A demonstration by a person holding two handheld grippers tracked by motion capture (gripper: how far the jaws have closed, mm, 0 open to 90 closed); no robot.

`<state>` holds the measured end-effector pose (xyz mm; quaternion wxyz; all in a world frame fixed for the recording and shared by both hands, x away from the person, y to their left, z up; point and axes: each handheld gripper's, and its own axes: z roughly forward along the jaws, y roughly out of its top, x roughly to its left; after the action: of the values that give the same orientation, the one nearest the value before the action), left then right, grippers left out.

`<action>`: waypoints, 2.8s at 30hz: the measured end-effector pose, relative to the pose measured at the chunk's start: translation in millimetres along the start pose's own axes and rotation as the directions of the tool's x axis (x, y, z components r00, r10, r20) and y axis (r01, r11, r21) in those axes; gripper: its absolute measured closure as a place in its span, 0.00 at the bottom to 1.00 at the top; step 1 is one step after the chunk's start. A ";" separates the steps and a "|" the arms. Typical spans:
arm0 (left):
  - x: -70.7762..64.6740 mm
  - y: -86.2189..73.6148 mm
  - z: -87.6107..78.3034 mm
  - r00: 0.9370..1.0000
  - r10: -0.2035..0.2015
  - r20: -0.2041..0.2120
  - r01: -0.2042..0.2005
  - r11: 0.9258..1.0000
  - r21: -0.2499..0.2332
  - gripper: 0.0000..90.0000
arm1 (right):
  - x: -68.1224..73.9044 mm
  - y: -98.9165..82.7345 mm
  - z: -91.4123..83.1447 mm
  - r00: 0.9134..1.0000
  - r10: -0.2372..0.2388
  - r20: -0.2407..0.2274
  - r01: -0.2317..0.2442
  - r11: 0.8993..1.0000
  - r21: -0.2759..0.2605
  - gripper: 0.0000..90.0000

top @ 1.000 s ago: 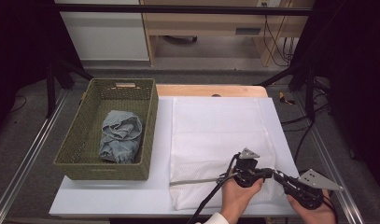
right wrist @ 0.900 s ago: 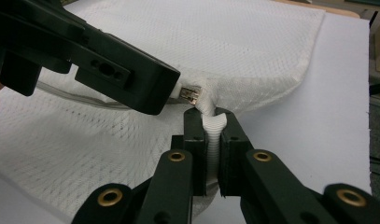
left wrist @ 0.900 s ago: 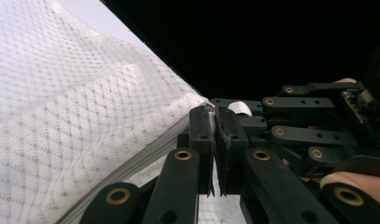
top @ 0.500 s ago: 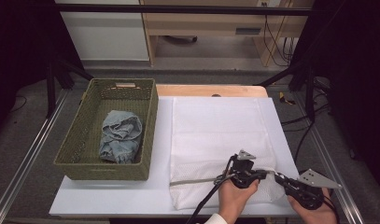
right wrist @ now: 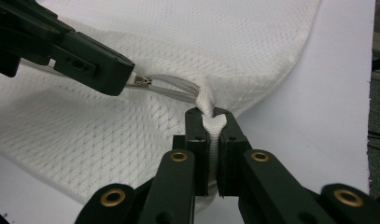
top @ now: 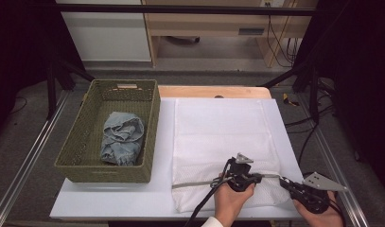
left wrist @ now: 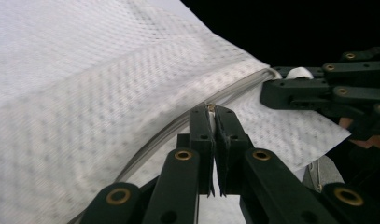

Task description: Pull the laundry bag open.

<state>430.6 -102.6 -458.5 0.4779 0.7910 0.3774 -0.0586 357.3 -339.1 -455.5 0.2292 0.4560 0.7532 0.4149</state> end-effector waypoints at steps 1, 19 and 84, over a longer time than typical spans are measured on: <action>2.3 0.0 -1.2 1.000 -0.005 0.000 0.005 1.000 0.000 0.97 | -1.4 -0.4 -0.3 1.000 0.001 0.001 -0.001 1.000 0.003 0.96; 16.0 -6.5 -11.3 1.000 -0.016 -0.010 0.017 0.999 0.036 0.97 | -1.9 -1.7 2.1 1.000 0.013 -0.020 -0.012 0.999 0.037 0.95; 43.3 -18.2 -54.1 0.997 0.002 -0.082 0.007 0.994 0.110 0.97 | -0.1 -2.4 3.3 1.000 0.014 -0.022 -0.011 0.992 0.125 0.95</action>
<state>434.9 -31.2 -462.1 0.4176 0.8174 0.3939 -0.0475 358.6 -338.4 -459.2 0.1892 0.4694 0.7774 0.3735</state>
